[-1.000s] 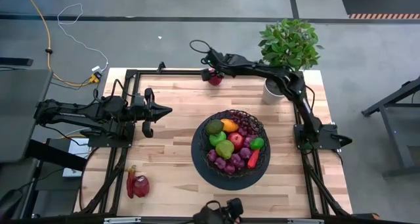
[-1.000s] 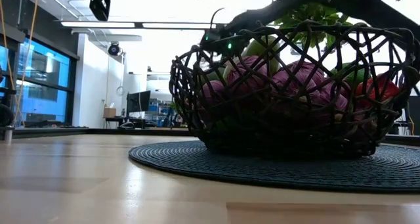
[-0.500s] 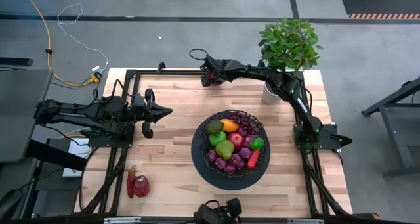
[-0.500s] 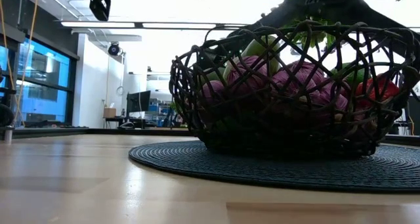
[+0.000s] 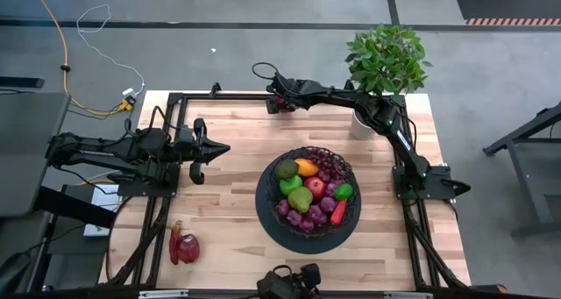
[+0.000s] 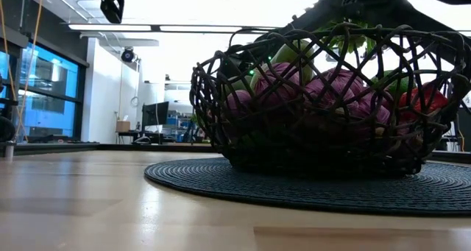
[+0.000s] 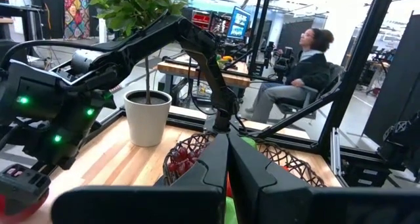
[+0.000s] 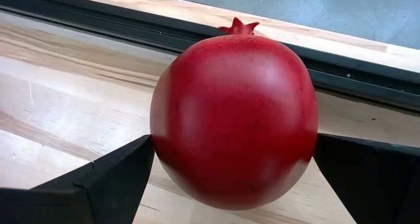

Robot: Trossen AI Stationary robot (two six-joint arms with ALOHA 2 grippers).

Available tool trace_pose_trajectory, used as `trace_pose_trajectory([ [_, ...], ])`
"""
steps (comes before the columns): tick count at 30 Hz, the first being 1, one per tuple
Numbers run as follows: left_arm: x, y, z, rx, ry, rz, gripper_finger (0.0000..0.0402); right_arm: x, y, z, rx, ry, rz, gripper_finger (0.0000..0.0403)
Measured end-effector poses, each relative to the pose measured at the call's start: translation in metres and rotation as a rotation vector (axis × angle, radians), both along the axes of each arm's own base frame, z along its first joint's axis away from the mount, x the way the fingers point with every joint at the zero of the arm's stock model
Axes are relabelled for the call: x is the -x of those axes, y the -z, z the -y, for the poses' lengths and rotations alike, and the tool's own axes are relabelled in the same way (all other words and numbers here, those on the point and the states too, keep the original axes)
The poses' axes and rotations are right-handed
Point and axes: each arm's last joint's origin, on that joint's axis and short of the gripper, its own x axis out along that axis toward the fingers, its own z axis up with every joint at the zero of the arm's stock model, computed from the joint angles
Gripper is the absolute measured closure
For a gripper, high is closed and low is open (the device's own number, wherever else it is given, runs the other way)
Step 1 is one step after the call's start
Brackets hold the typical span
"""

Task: Build produce basket
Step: Put the red pomegranate into the basket

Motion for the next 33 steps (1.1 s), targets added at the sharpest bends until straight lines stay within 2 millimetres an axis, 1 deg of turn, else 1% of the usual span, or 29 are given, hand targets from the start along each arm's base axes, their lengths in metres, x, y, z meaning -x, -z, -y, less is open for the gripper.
trace_pose_trajectory([
  [4, 0.000, 0.000, 0.000, 0.000, 0.000, 0.000, 0.0401, 0.000, 0.000, 0.001, -0.001, 0.001, 0.001, 0.0020],
  [12, 0.000, 0.000, 0.000, 0.000, 0.000, 0.000, 0.0401, 0.000, 0.000, 0.000, -0.005, -0.001, 0.000, 0.0059],
  [19, 0.000, 0.000, 0.000, 0.000, 0.000, 0.000, 0.0401, 0.000, 0.000, 0.000, -0.015, -0.009, 0.006, 0.0064],
  [21, 0.000, 0.000, 0.000, 0.000, 0.000, 0.000, 0.0401, 0.000, -0.002, 0.001, -0.007, -0.038, 0.000, 0.0064],
  [23, 0.000, 0.000, 0.000, 0.000, 0.000, 0.000, 0.0401, -0.003, -0.010, 0.002, 0.020, -0.086, 0.004, 0.0065],
  [27, 0.000, 0.000, 0.000, 0.000, 0.000, 0.000, 0.0401, -0.008, -0.038, -0.006, 0.088, -0.234, 0.010, 0.0065],
  [33, 0.000, 0.000, 0.000, 0.000, 0.000, 0.000, 0.0401, -0.006, -0.089, -0.041, 0.221, -0.504, -0.032, 0.0065],
])
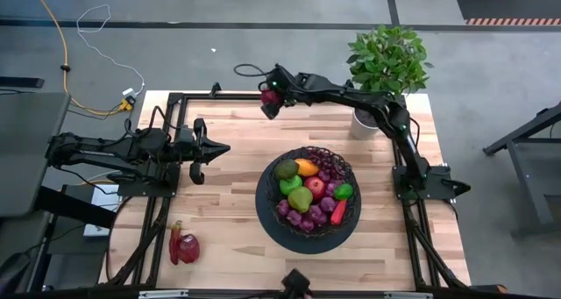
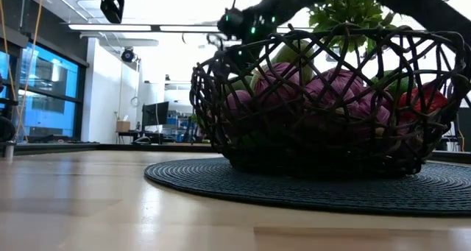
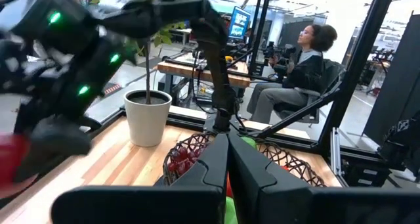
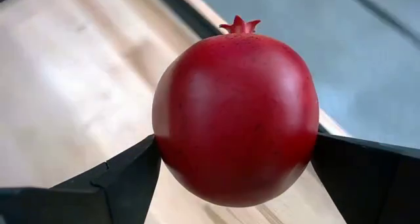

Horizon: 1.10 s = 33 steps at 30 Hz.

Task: Build produce basket
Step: Put the red pomegranate into the basket

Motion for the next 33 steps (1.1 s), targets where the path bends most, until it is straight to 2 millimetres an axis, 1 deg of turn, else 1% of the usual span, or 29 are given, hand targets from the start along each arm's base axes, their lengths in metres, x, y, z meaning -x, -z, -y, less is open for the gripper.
trace_pose_trajectory([
  [2, 0.000, 0.000, 0.000, 0.000, 0.000, -0.001, 0.0401, 0.001, -0.013, -0.014, 0.029, -0.093, -0.022, 0.0065],
  [4, 0.000, 0.000, 0.000, 0.000, 0.000, 0.000, 0.0401, 0.003, -0.022, -0.028, 0.045, -0.176, -0.036, 0.0065],
  [6, 0.000, 0.000, 0.000, 0.000, 0.000, 0.000, 0.0401, 0.009, -0.024, -0.043, 0.050, -0.232, -0.051, 0.0066],
  [8, 0.000, 0.000, 0.000, 0.000, 0.000, 0.000, 0.0401, 0.017, -0.022, -0.057, 0.053, -0.268, -0.044, 0.0066],
  [10, 0.000, 0.000, 0.000, 0.000, 0.000, 0.000, 0.0401, 0.032, -0.020, -0.072, 0.056, -0.288, -0.004, 0.0066],
  [11, 0.000, 0.000, 0.000, 0.000, 0.000, 0.001, 0.0401, 0.042, -0.022, -0.080, 0.058, -0.292, 0.036, 0.0066],
  [14, 0.000, 0.000, 0.000, 0.000, -0.001, 0.000, 0.0401, 0.074, -0.029, -0.103, 0.060, -0.290, 0.205, 0.0066],
  [17, 0.000, 0.000, 0.000, 0.000, -0.004, 0.000, 0.0401, 0.106, -0.032, -0.128, 0.025, -0.299, 0.355, 0.0066],
  [22, 0.000, 0.000, 0.000, 0.000, -0.005, 0.003, 0.0401, 0.152, -0.052, -0.169, -0.004, -0.399, 0.636, 0.0066],
  [24, 0.000, -0.001, 0.000, 0.000, -0.005, 0.008, 0.0401, 0.167, -0.059, -0.184, -0.001, -0.448, 0.696, 0.0066],
  [28, 0.000, -0.001, 0.000, 0.000, -0.006, 0.008, 0.0401, 0.191, -0.076, -0.206, 0.048, -0.556, 0.762, 0.0066],
  [31, 0.000, -0.001, 0.000, 0.000, -0.008, 0.009, 0.0401, 0.201, -0.080, -0.215, 0.099, -0.599, 0.738, 0.0066],
  [33, 0.000, -0.001, 0.000, -0.001, -0.008, 0.012, 0.0401, 0.205, -0.079, -0.220, 0.094, -0.618, 0.720, 0.0066],
])
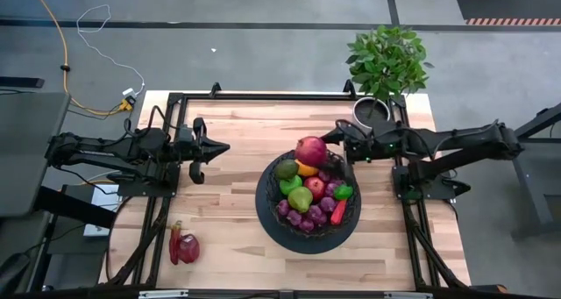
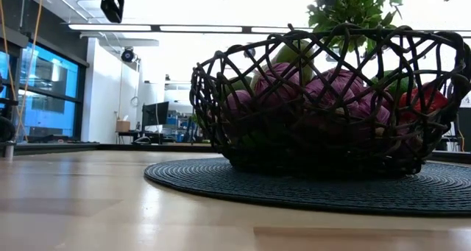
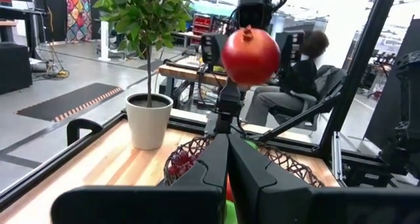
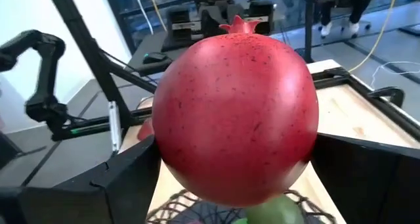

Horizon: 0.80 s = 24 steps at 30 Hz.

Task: Build produce basket
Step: Put the red pomegranate into the basket

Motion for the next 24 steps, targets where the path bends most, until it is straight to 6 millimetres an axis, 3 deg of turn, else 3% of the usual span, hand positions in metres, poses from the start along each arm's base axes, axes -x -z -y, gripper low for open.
trace_pose_trajectory([
  [15, 0.000, -0.002, 0.001, -0.002, 0.019, 0.019, 0.0401, 0.001, 0.003, -0.005, 0.051, 0.040, -0.020, 0.0066],
  [19, 0.000, -0.002, 0.001, -0.002, 0.019, 0.019, 0.0401, 0.006, 0.022, -0.004, 0.043, 0.061, -0.038, 0.0066],
  [24, 0.000, -0.002, 0.001, -0.002, 0.019, 0.019, 0.0401, 0.022, 0.044, -0.001, -0.062, 0.102, 0.168, 0.0066],
])
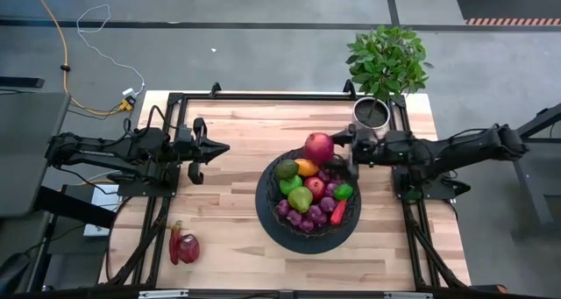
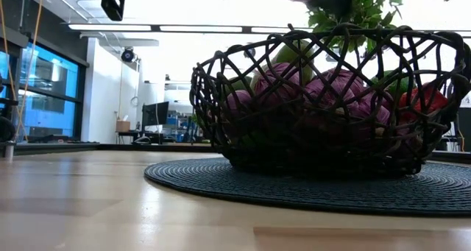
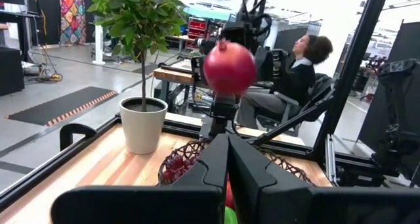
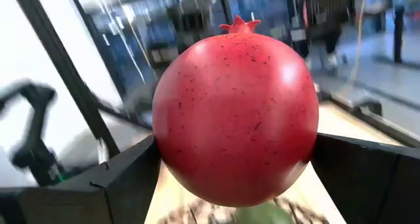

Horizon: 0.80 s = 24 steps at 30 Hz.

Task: Build produce basket
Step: Put the red pomegranate into the basket

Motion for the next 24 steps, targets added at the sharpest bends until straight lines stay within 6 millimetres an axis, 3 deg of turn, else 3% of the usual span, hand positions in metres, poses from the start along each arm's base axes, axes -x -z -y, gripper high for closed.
trace_pose_trajectory([
  [4, 0.000, 0.000, 0.000, 0.000, 0.000, 0.000, 0.0401, 0.009, 0.009, -0.001, 0.013, -0.031, 0.127, 0.0066],
  [24, 0.000, 0.000, 0.000, -0.014, -0.008, -0.004, 0.0401, 0.009, 0.015, -0.001, 0.064, -0.030, 0.102, 0.0065],
])
